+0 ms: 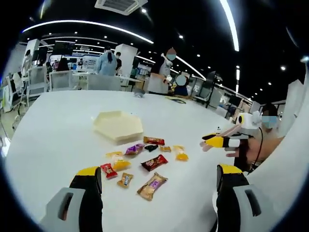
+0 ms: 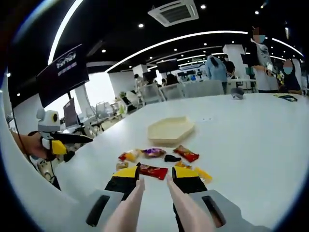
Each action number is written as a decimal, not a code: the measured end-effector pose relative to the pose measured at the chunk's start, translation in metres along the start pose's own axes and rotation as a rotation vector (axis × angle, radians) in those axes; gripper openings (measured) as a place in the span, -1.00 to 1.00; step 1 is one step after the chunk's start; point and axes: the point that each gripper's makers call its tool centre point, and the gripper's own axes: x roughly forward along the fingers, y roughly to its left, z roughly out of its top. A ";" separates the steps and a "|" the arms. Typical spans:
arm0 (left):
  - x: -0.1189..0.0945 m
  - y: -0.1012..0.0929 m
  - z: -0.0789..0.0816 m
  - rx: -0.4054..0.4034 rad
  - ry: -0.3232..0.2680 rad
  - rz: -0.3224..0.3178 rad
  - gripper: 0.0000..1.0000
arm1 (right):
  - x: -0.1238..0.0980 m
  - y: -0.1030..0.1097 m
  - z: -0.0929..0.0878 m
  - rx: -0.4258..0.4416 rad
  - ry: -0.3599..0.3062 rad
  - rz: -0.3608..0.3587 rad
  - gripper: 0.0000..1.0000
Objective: Place the target food into the container with the food tongs after gripping and lifting it, then release it inside without dropping or visibly crushing the food.
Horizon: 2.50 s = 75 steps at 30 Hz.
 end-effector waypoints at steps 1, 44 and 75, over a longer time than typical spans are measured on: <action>0.000 0.000 -0.002 0.003 0.007 0.001 0.99 | 0.000 -0.001 -0.001 -0.002 0.004 -0.002 -0.47; -0.007 0.002 -0.004 0.015 0.014 0.004 0.99 | 0.016 0.012 -0.009 -0.125 0.095 0.103 -0.46; -0.009 0.004 -0.007 0.032 0.057 -0.001 0.99 | 0.035 0.019 -0.007 -0.150 0.106 0.151 -0.47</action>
